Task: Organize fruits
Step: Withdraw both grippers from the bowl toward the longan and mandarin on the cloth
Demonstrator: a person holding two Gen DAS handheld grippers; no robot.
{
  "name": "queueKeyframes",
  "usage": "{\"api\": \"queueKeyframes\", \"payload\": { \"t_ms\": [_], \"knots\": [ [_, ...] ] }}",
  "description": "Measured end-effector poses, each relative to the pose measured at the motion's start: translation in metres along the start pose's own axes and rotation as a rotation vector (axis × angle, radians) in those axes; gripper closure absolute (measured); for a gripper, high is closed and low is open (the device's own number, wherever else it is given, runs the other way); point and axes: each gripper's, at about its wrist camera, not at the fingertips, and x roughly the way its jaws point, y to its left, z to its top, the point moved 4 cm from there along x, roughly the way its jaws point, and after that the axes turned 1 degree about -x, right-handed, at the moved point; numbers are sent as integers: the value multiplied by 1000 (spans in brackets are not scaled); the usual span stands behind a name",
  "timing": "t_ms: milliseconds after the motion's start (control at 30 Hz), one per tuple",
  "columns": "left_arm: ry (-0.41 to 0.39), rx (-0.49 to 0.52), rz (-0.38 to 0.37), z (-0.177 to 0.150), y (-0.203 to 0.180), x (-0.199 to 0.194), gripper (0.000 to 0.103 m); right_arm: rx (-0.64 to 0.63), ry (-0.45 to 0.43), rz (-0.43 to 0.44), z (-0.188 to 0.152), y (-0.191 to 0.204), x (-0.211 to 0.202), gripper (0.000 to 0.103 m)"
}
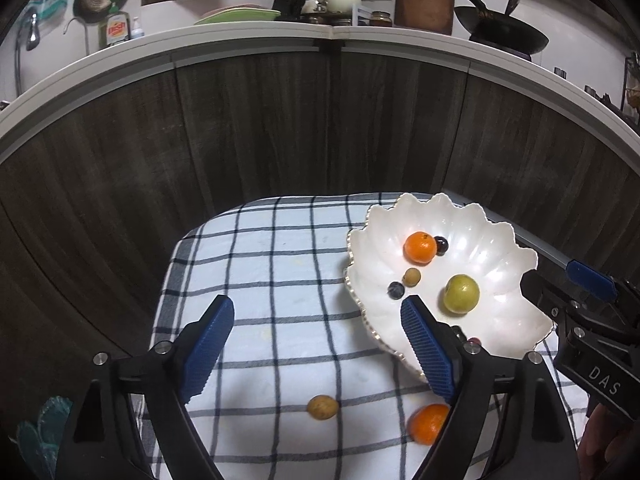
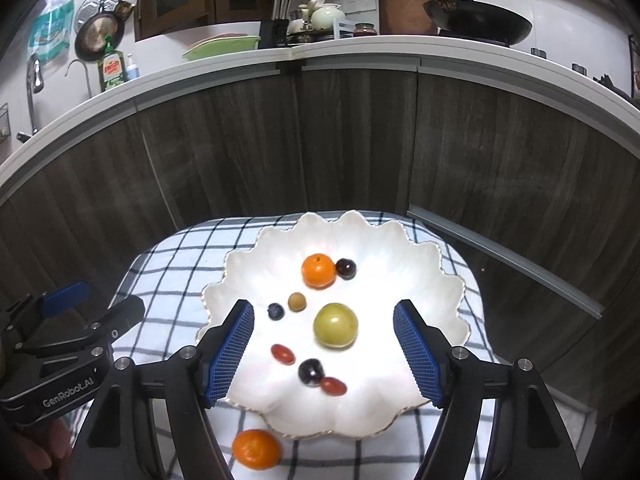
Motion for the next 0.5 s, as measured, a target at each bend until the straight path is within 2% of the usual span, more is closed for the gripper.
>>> {"api": "queueKeyframes", "payload": {
  "t_ms": [233,500],
  "knots": [
    [-7,8,17,-12,13,-7,7,-11,4,8,-14,17,-7,26],
    [0,40,18,-30,21,-5,6,-5,22,-5,-40,28,-12,26]
  ]
}}
